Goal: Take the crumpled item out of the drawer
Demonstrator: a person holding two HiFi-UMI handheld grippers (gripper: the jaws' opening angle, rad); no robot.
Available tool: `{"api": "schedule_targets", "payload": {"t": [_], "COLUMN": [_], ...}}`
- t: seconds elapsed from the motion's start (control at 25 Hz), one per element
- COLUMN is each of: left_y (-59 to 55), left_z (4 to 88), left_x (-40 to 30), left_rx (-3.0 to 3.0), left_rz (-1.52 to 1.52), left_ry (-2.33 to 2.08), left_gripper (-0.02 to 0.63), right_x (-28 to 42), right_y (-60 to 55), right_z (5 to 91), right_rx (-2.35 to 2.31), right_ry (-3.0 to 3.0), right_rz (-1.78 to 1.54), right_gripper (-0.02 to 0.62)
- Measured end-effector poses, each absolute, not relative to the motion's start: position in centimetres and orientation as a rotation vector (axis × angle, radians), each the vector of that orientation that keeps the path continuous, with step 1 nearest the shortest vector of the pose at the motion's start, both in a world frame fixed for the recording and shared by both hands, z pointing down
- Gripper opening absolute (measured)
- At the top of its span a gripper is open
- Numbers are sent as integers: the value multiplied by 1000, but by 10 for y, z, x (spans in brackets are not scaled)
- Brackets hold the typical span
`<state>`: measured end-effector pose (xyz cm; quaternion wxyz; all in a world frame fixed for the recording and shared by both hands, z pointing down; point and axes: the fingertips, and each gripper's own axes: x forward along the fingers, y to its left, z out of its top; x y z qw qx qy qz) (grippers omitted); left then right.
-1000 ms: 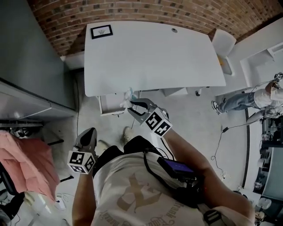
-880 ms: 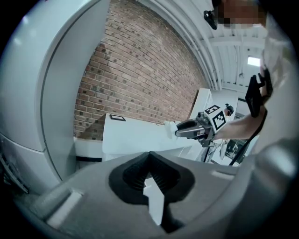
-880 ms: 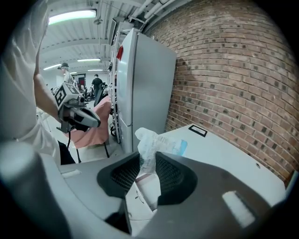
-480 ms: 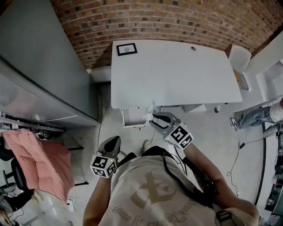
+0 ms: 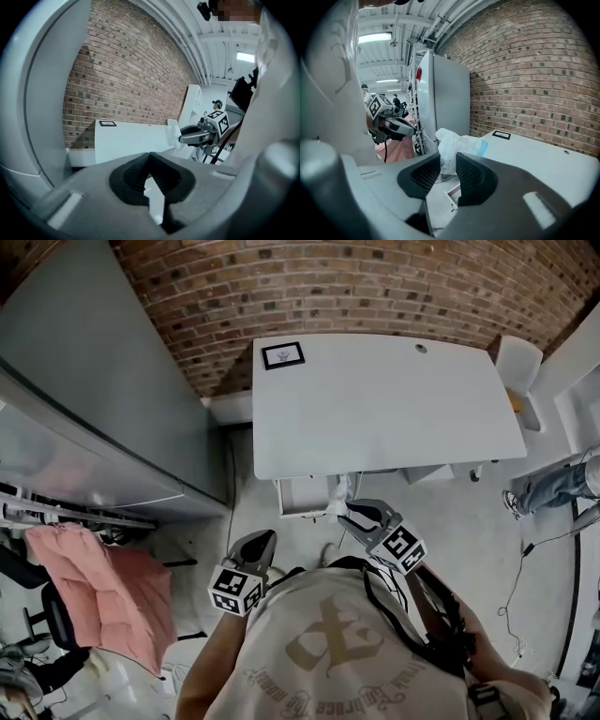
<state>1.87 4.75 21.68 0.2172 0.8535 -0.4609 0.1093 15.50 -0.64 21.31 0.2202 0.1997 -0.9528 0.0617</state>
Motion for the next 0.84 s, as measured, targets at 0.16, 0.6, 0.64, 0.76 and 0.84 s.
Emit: {"api": "schedule_targets", "payload": {"t": [0.16,0.6,0.64,0.76,0.84], "left_y": [45,28,27,22,19], "left_z": [216,217,216,216,216], "left_x": [24,38,38,39,39], "left_rx": [2373,2434,2436,2447,2454], "left_rz": [317,355,356,366,375], "left_ry": [-1248,-1165,-1161,-1154,-1154], "left_gripper": [5,5,5,5,5], "right_x": [158,151,150,148,147], "right_y": [-3,-11,-11,-14,-17], "right_z": [214,215,215,216,217], "right_rx": [557,575,572,563,560], "right_ry": [-2629,-2637,-2636,-2634,-2637], "right_rz": [179,158,154,145,144], "right_gripper": [114,114,114,114,114]}}
